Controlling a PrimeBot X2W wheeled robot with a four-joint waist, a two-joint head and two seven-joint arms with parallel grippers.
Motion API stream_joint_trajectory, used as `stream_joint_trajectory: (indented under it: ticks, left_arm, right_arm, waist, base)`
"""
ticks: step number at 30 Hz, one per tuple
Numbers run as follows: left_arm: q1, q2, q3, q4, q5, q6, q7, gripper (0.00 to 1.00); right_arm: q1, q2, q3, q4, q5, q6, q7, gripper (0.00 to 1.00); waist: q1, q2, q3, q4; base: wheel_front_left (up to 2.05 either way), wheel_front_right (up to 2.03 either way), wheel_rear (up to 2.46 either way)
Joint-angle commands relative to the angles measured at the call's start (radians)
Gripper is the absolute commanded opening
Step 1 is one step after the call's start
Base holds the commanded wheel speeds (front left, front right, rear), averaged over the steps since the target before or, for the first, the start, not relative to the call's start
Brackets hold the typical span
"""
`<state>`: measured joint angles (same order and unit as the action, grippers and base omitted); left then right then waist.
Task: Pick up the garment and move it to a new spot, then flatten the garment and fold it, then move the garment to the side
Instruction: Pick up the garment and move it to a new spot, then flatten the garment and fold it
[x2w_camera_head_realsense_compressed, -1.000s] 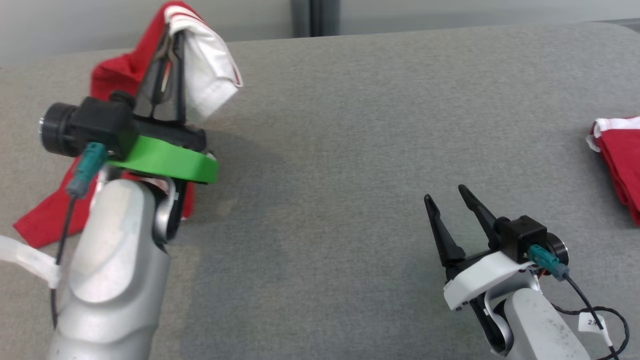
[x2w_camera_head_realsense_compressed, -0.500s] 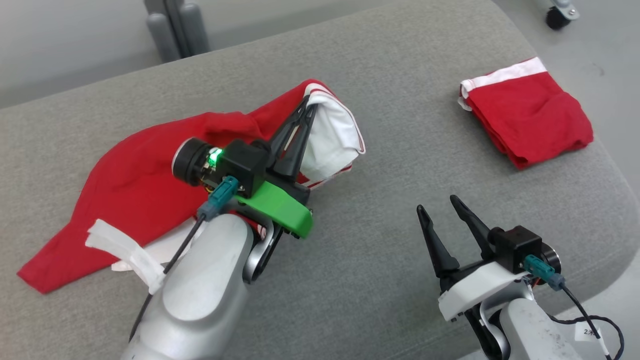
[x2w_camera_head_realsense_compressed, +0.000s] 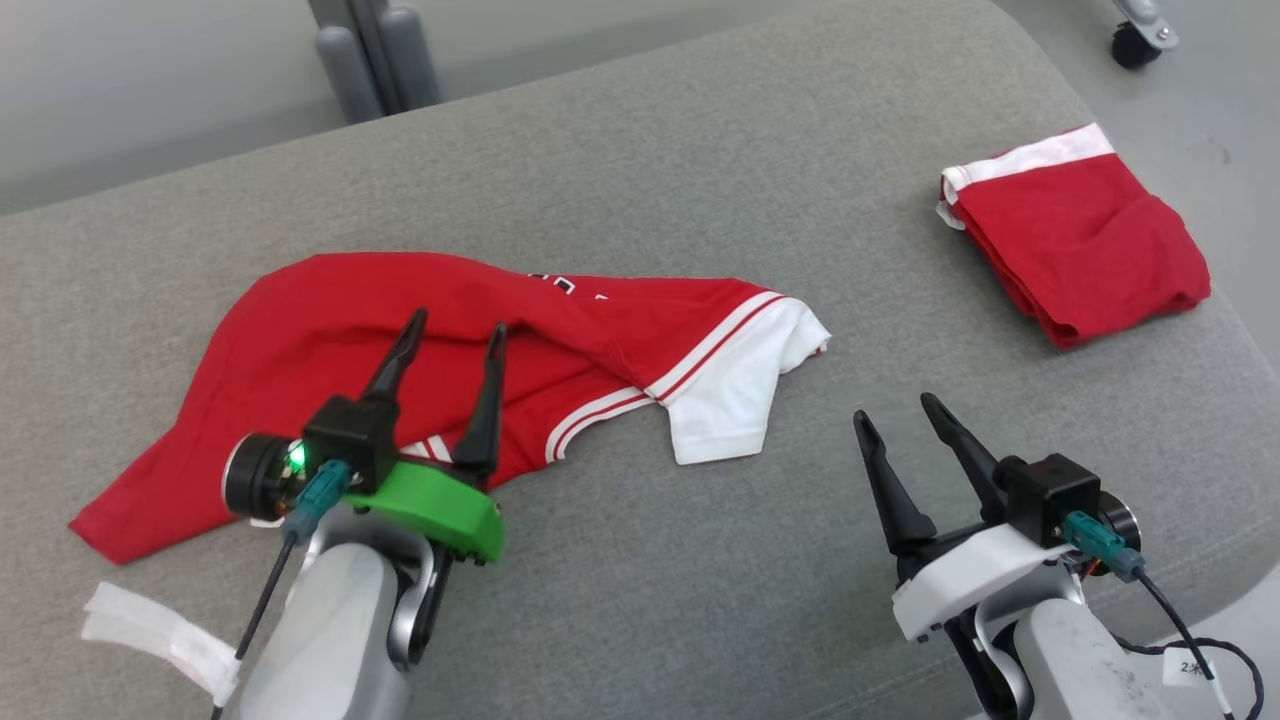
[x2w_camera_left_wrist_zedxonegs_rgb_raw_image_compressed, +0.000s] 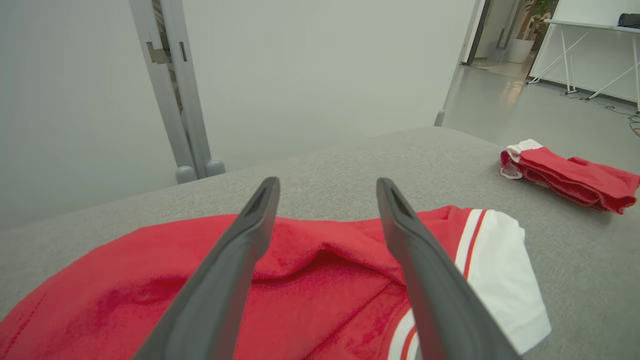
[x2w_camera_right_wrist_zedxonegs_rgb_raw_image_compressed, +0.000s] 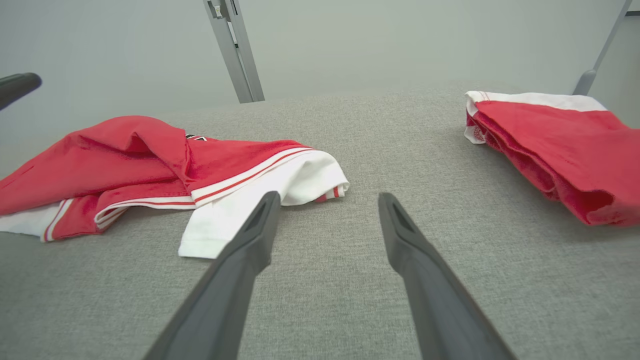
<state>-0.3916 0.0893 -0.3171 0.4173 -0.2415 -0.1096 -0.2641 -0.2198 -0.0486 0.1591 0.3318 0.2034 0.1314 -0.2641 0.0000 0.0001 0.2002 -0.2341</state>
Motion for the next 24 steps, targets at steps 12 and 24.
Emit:
stream_joint_trajectory:
  ticks: [12, 24]
  left_arm:
    - [0.303, -0.008, 0.238, -0.075, 0.077, 0.022, 0.000, 1.00]
    - [0.429, -0.037, 0.311, -0.103, 0.096, 0.007, 0.000, 1.00]
  right_arm:
    - [0.074, -0.004, -0.019, 0.051, -0.014, -0.002, 0.000, 1.00]
    - [0.110, -0.004, -0.015, 0.079, -0.023, -0.002, 0.000, 1.00]
  waist:
    - [0.0000, -0.0001, -0.137, 0.151]
    - [0.0000, -0.0001, -0.155, 0.178]
  base:
    - [0.00, 0.00, 0.00]
    - [0.00, 0.00, 0.00]
